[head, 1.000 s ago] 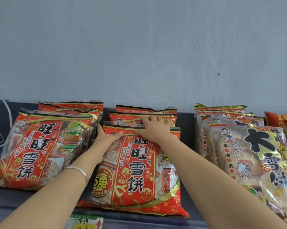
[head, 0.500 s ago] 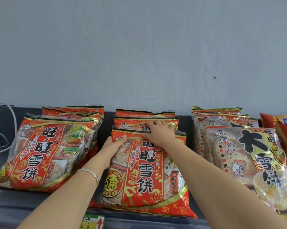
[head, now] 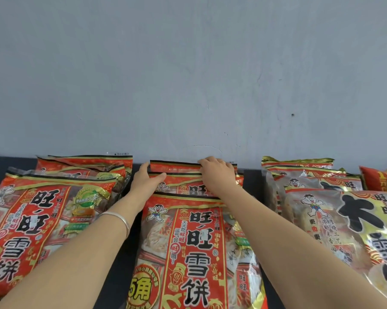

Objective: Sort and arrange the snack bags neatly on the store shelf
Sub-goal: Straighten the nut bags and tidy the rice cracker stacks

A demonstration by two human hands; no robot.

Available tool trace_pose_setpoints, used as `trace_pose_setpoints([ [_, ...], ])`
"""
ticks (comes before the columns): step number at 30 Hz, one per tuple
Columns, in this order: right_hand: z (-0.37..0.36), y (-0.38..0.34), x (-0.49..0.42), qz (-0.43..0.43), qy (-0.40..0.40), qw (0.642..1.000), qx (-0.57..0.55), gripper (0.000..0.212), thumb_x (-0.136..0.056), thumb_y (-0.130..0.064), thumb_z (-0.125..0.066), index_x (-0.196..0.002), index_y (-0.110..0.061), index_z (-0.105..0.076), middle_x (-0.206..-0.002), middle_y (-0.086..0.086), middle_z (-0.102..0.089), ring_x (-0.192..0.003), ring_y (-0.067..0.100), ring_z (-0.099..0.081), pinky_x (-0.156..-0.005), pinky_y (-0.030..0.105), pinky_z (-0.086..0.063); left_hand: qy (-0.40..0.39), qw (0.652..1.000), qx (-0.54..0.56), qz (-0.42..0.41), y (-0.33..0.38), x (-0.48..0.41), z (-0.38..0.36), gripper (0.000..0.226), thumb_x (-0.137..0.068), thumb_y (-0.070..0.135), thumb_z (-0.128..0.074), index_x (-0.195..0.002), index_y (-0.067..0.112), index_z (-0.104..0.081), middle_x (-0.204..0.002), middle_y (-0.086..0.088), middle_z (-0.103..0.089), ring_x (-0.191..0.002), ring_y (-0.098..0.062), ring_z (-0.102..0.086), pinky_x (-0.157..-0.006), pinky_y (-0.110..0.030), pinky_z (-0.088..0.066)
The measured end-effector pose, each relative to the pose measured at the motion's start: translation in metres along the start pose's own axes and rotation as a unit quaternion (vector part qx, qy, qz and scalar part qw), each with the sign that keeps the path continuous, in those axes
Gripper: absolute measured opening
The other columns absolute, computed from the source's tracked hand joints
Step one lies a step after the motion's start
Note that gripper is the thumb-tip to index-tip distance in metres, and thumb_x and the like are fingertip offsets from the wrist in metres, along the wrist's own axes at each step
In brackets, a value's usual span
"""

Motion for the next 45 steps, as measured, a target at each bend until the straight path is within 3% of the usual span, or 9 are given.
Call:
trace_pose_setpoints([
  [4, -0.01, 0.004, -0.03, -0.03, -0.005, 0.999, 0.042, 0.033, -0.094, -0.011, -0.041, -0.123, -0.018, -0.055, -0.119, 0.006, -0.058, -0.115, 0.03, -0.052, -0.101, 0.047, -0.035, -0.011, 1.0, 0.007, 0.026, -0.01, -0.029, -0.004, 0.075, -0.086, 0.029, -0.066, -0.146, 0.024, -0.022, -0.14, -0.008, -0.042, -0.116, -0.027, -0.051, -0.091, -0.043, -0.047],
  [8, -0.021, 0.011, -0.043, -0.066, -0.009, 0.996, 0.063, 0.021, -0.095, -0.016, -0.044, -0.109, -0.018, -0.059, -0.107, 0.003, -0.058, -0.109, 0.029, -0.054, -0.101, 0.048, -0.032, -0.052, 0.995, 0.068, 0.055, -0.023, -0.038, -0.016, 0.073, -0.086, 0.028, -0.067, -0.144, 0.027, -0.022, -0.112, -0.003, -0.056, -0.091, -0.021, -0.06, -0.073, -0.039, -0.051],
  [11, -0.021, 0.016, -0.046, -0.074, 0.029, 0.995, 0.067, 0.017, -0.094, -0.015, -0.047, -0.105, -0.02, -0.059, -0.095, 0.0, -0.058, -0.104, 0.027, -0.056, -0.103, 0.049, -0.031, -0.053, 0.996, 0.054, 0.054, -0.029, -0.045, -0.018, 0.076, -0.084, 0.03, -0.068, -0.144, 0.031, -0.021, -0.118, -0.005, -0.057, -0.095, -0.024, -0.062, -0.08, -0.043, -0.053],
  [15, -0.019, 0.026, -0.049, -0.094, 0.057, 0.993, 0.051, 0.015, -0.093, -0.014, -0.05, -0.104, -0.02, -0.059, -0.085, -0.002, -0.052, -0.097, 0.025, -0.059, -0.102, 0.049, -0.032, -0.066, 0.996, 0.038, 0.04, -0.027, -0.047, -0.022, 0.071, -0.085, 0.031, -0.067, -0.142, 0.031, -0.024, -0.116, -0.005, -0.057, -0.094, -0.022, -0.062, -0.075, -0.039, -0.052],
  [22, -0.014, 0.03, -0.039, -0.108, 0.022, 0.992, 0.06, 0.019, -0.095, -0.018, -0.045, -0.107, -0.021, -0.059, -0.095, 0.003, -0.06, -0.106, 0.028, -0.055, -0.097, 0.046, -0.035, -0.06, 0.998, 0.006, 0.022, -0.023, -0.04, -0.02, 0.071, -0.087, 0.036, -0.063, -0.143, 0.031, -0.02, -0.128, -0.008, -0.053, -0.102, -0.026, -0.061, -0.085, -0.043, -0.052],
  [26, 0.003, 0.019, -0.029, -0.079, 0.053, 0.995, 0.043, 0.033, -0.098, -0.029, -0.043, -0.129, -0.021, -0.053, -0.129, 0.007, -0.053, -0.126, 0.033, -0.046, -0.109, 0.055, -0.025, 0.019, 0.995, -0.085, -0.037, -0.003, -0.025, -0.005, 0.076, -0.089, 0.035, -0.06, -0.148, 0.027, -0.013, -0.148, -0.01, -0.033, -0.129, -0.03, -0.042, -0.099, -0.042, -0.04],
  [28, 0.017, -0.001, -0.023, -0.02, 0.095, 0.995, 0.009, 0.038, -0.099, -0.03, -0.042, -0.136, -0.02, -0.048, -0.136, 0.008, -0.049, -0.127, 0.032, -0.044, -0.108, 0.05, -0.031, 0.052, 0.985, -0.143, -0.085, 0.012, -0.012, 0.002, 0.071, -0.091, 0.034, -0.058, -0.148, 0.025, -0.017, -0.151, -0.009, -0.029, -0.134, -0.028, -0.036, -0.102, -0.043, -0.038],
  [36, 0.006, -0.102, -0.002, 0.114, 0.02, 0.983, -0.143, 0.039, -0.098, -0.032, -0.043, -0.135, -0.019, -0.049, -0.134, 0.01, -0.049, -0.122, 0.033, -0.044, -0.094, 0.046, -0.046, 0.08, 0.945, -0.26, -0.181, 0.038, 0.046, 0.044, 0.052, -0.091, 0.022, -0.058, -0.139, 0.019, -0.039, -0.14, -0.005, -0.044, -0.129, -0.02, -0.04, -0.104, -0.033, -0.034],
  [45, -0.004, -0.181, -0.006, 0.166, -0.013, 0.973, -0.161, 0.041, -0.098, -0.032, -0.045, -0.135, -0.016, -0.049, -0.127, 0.012, -0.051, -0.116, 0.033, -0.05, -0.094, 0.048, -0.048, 0.197, 0.911, -0.308, -0.191, 0.041, 0.063, 0.164, 0.043, -0.092, 0.02, -0.058, -0.133, 0.016, -0.047, -0.136, -0.005, -0.046, -0.128, -0.021, -0.041, -0.103, -0.032, -0.033],
])
Point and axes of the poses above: each hand's wrist, its own x-axis away from the middle knuckle, its own z-axis out of the back of the hand, y = z × x, the point moved 8 cm from there along -x, towards the middle knuckle
